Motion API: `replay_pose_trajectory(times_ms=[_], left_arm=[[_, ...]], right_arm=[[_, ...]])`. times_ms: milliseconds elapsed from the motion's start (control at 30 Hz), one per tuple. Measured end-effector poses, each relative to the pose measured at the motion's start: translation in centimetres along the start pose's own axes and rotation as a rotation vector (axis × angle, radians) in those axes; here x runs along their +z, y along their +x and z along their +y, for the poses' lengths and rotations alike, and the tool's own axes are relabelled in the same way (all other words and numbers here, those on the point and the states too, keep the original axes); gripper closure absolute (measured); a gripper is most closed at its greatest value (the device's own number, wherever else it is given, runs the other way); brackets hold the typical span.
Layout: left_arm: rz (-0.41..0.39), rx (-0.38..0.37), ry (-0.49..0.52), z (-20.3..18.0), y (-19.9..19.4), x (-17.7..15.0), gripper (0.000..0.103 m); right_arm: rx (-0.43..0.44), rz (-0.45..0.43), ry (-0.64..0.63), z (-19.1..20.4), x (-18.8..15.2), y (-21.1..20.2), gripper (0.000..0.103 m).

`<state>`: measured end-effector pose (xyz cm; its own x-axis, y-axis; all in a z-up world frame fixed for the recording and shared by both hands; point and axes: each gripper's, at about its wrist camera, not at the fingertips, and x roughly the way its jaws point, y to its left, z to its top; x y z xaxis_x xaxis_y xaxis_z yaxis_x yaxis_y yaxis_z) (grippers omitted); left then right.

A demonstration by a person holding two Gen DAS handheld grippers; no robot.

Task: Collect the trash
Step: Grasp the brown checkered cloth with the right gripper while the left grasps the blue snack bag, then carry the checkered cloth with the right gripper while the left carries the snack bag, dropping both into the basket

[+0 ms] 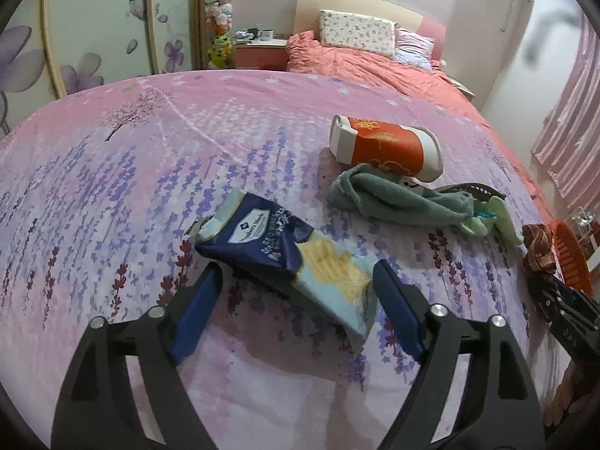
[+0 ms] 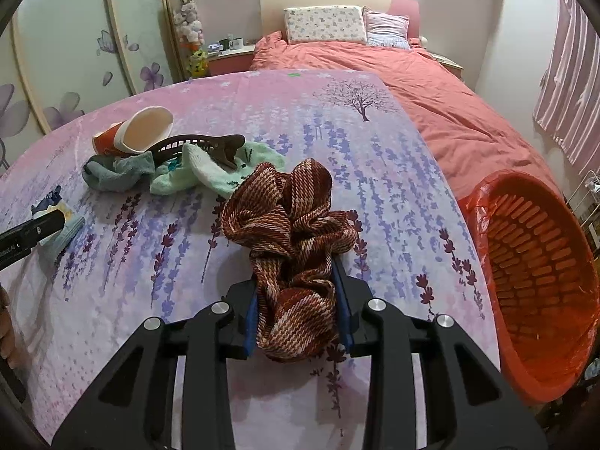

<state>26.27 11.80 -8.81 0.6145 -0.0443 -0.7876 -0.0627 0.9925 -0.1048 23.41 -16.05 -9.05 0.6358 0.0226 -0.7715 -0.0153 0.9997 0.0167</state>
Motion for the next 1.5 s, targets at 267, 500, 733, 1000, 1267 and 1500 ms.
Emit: replay_pose_trajectory(times_ms=[267,500,733,1000,1267,1500], left_arm=[[0.019,0.027,0.051,-1.6,1.9,2.3,0.029],[0.033,0.092,0.046,-0.9,2.1,2.6,0.032],[0.029,0.102,0.006,-1.2,2.9,2.8,0.033],[0.010,0.057,0.096,-1.1,1.8,1.7,0.060],[0.003,0.065,0.100,0.1,0.8,0.3,0.052],[-0.007,0.069,0.073,0.2,0.6,0.4,0.068]], right_arm=[[0.005,0.000,0.003,-0.1,0.1,0.1,0.070],[0.006,0.000,0.003,-0.1,0.1,0.1,0.070],[0.008,0.000,0.004,-0.1,0.1,0.1,0.070],[0.013,0.000,0.008,-0.2,0.0,0.0,0.070],[0.012,0.000,0.006,-0.3,0.1,0.0,0.070],[0.070,-0.018,0.056,-1.5,-0.1,-0.3,0.076]])
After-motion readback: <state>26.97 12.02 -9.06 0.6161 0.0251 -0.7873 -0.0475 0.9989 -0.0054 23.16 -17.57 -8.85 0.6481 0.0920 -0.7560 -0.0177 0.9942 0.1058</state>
